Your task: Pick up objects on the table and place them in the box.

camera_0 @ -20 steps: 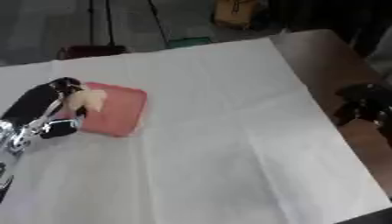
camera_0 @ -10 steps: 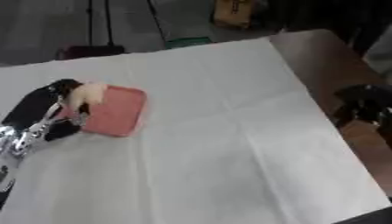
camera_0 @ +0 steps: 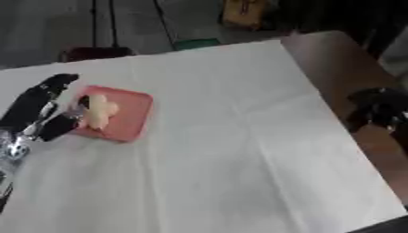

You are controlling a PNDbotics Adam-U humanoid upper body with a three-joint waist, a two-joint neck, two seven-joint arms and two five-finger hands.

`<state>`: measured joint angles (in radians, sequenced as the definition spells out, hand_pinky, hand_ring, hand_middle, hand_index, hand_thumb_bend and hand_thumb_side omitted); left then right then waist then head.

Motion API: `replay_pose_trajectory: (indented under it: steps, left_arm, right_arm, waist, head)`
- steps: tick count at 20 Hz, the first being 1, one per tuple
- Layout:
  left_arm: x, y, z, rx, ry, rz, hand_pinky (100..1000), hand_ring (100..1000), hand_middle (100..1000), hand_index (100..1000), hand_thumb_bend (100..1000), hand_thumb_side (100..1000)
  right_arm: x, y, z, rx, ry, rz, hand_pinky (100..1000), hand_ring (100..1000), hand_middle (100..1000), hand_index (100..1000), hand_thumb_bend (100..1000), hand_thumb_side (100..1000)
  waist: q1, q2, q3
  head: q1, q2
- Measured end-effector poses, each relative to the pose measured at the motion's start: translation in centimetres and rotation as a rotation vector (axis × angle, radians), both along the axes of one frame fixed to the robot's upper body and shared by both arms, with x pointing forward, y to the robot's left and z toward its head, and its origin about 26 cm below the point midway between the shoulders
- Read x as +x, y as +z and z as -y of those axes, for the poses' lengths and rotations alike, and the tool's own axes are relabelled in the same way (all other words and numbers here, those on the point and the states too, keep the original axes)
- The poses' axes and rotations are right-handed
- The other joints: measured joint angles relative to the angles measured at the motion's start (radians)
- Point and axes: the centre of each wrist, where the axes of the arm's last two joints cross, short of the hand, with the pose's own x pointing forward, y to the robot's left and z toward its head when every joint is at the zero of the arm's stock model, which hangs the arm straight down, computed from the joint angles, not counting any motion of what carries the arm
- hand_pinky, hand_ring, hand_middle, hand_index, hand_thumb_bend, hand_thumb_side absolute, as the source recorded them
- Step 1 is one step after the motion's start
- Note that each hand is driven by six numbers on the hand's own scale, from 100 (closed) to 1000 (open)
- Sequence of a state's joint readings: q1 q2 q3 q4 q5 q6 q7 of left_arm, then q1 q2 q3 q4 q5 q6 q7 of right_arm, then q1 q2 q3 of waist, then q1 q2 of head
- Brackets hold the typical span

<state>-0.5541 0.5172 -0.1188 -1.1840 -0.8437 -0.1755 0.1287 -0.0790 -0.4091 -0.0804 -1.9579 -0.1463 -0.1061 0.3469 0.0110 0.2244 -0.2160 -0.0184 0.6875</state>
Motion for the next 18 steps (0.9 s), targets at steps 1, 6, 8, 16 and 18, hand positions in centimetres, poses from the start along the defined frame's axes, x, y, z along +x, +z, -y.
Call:
replay_pose_trajectory:
  steps: [1,6,8,16,18]
  left_arm:
    - [0.0,0.0,0.0,-0.008,0.001,0.004,774,789,876,967,158,988]
    - [-0.5,0.8,0.8,-0.178,-0.073,0.056,648,780,888,916,130,989]
    - [-1.4,1.7,1.3,-0.311,-0.154,0.092,613,770,884,907,250,1000]
    - [-7.8,5.6,1.5,-0.782,-0.431,0.206,584,760,876,903,284,884]
    - [-9.8,6.0,1.2,-0.865,-0.469,0.227,583,760,877,902,296,884]
  right_arm:
    - [0.0,0.0,0.0,0.000,0.000,0.000,526,610,740,709,100,935]
    - [0.0,0.0,0.0,0.000,0.000,0.000,526,610,740,709,100,935]
    - [0.0,0.0,0.1,0.000,-0.003,0.002,526,610,740,709,100,930]
    - [0.0,0.1,0.2,0.000,-0.016,0.003,525,609,737,709,100,933]
    - [0.0,0.1,0.3,0.001,-0.019,0.003,525,609,737,709,100,931]
  waist:
    - [0.000,0.000,0.000]
    - [0.000,0.000,0.000]
    - [0.000,0.000,0.002]
    - [0.009,-0.001,0.037]
    - [0.015,-0.005,0.050]
  head:
    - [0.000,0.000]
    - [-0.001,0.000]
    - [-0.002,0.000]
    - [-0.005,0.008]
    - [0.000,0.010]
